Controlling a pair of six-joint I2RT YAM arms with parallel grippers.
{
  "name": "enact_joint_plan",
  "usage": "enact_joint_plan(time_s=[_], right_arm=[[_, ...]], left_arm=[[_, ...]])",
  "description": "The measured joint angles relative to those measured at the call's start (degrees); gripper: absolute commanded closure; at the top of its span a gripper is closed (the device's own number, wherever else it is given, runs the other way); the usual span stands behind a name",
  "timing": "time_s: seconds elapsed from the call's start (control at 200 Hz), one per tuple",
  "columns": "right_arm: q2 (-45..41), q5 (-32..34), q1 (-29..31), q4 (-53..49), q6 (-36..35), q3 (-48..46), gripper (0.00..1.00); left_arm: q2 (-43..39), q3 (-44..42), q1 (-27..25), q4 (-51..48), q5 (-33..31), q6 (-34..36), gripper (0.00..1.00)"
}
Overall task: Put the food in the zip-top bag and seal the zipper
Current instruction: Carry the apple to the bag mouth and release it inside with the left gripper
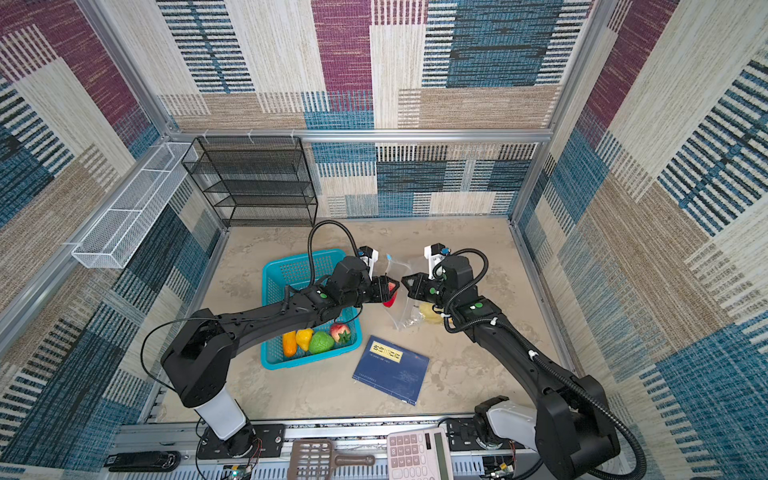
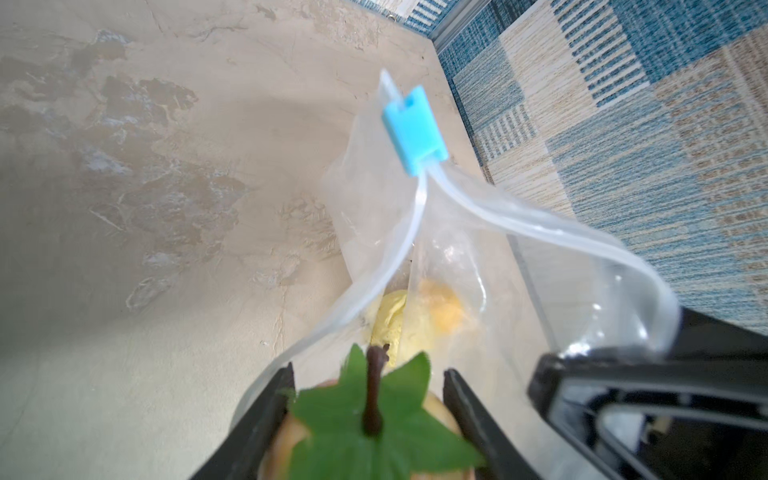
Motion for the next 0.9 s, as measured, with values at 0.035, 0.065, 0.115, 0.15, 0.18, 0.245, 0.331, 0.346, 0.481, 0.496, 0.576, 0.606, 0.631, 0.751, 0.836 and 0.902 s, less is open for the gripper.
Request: enact_joint_plan(time_s=[0.035,0.065,0.115,0.15,0.18,0.245,0.331,0.346,0.481,0.496,0.576,0.606,0.631,0.751,0.836,0.902], right_arm=[[0.2,-0.4,0.0,0.1,0.2,0.0,1.00],[0.4,-0.9,0.0,0.1,0.2,0.0,1.00],[0.9,-1.5,0.0,0.1,0.2,0.0,1.00],[1.2,-2.0,0.0,0.1,0.2,0.0,1.00],[1.4,-2.5,0.0,0.1,0.3,0.1,1.00],[1.8,-3.3,0.0,0.1,0.3,0.2,1.00],[1.9,-3.7,0.0,0.1,0.3,0.3,1.00],[1.9,-3.7,0.0,0.1,0.3,0.3,1.00],[1.9,-4.0,0.0,0.1,0.3,0.3,1.00],[1.9,-4.0,0.0,0.1,0.2,0.3,1.00],[1.9,-4.0,0.0,0.1,0.1,0.3,1.00],[1.8,-4.0,0.0,0.1,0.1,0.3,1.00],[1.7,-4.0,0.0,0.1,0.1,0.3,1.00],[1.3,-4.0,0.0,0.1,-0.1,0.3,1.00],[1.1,-4.0,0.0,0.1,-0.1,0.3,1.00],[1.0,-4.0,0.0,0.1,-0.2,0.2,1.00]], left_arm=[[0.6,0.4,-0.1,-0.1,-0.3,0.0,0.51],[1.2,0.9,-0.1,-0.3,-0.3,0.0,0.51],[2.2,2.1,-0.2,-1.0,-0.6,0.0,0.50],[2.8,3.1,-0.2,-1.7,-0.9,0.0,0.50],[3.3,4.1,-0.2,-2.5,-1.5,0.0,0.49],[4.6,6.7,-0.4,-5.0,-2.6,0.4,0.47],[6.3,9.4,-0.5,-8.5,-4.4,1.1,0.45],[6.5,9.9,-0.5,-9.1,-4.8,1.1,0.45],[7.8,11.2,-0.6,-13.1,-6.3,1.9,0.42],[7.9,11.2,-0.6,-13.4,-6.4,2.1,0.41],[8.3,11.5,-0.6,-15.0,-6.6,2.7,0.37],[8.4,11.6,-0.6,-15.4,-6.6,2.8,0.36],[8.4,11.7,-0.6,-15.7,-6.6,3.0,0.34],[8.5,12.1,-0.7,-16.6,-6.5,3.1,0.28],[8.4,12.3,-0.7,-17.1,-6.2,3.2,0.25],[8.3,12.4,-0.7,-17.2,-6.0,3.2,0.24]])
